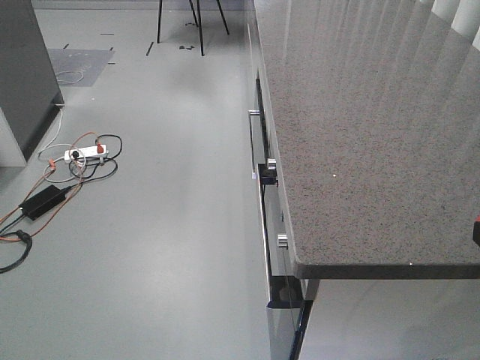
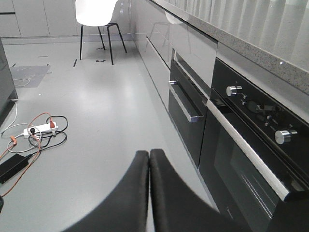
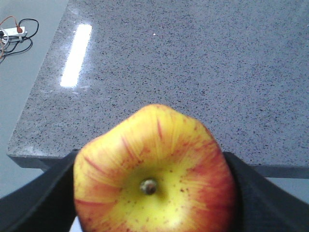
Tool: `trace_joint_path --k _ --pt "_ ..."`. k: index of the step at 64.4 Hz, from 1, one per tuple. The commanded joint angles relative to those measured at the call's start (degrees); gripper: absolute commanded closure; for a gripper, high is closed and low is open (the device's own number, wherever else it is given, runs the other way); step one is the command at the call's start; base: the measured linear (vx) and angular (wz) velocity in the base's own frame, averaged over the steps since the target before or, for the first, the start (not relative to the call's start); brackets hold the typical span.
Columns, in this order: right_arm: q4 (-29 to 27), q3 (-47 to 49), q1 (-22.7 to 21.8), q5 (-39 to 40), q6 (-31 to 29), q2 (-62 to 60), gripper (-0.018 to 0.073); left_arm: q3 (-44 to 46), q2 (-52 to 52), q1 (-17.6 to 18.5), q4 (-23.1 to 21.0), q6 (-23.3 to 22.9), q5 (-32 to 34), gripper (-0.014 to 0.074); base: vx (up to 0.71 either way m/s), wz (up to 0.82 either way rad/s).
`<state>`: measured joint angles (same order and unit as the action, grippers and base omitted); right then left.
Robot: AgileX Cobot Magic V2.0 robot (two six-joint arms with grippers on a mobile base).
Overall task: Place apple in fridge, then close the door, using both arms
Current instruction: 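Lift the apple off the counter with the right gripper, then drive the base away from the counter holding the apple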
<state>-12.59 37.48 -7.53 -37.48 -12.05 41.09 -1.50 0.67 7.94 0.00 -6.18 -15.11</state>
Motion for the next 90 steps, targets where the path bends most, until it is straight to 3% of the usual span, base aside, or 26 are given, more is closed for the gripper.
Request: trace_joint_path --k 1,90 --pt "-0.2 1.6 -0.2 4.7 -0.1 -0.2 0.0372 -1.1 0.7 0.2 0.0 -0.3 4.1 0.0602 0.00 0.00" --pt "-0.2 1.6 -0.2 3.4 -0.1 -0.2 0.0372 -1.1 0.7 0.2 0.9 -0.1 4.1 0.0602 0.00 0.05"
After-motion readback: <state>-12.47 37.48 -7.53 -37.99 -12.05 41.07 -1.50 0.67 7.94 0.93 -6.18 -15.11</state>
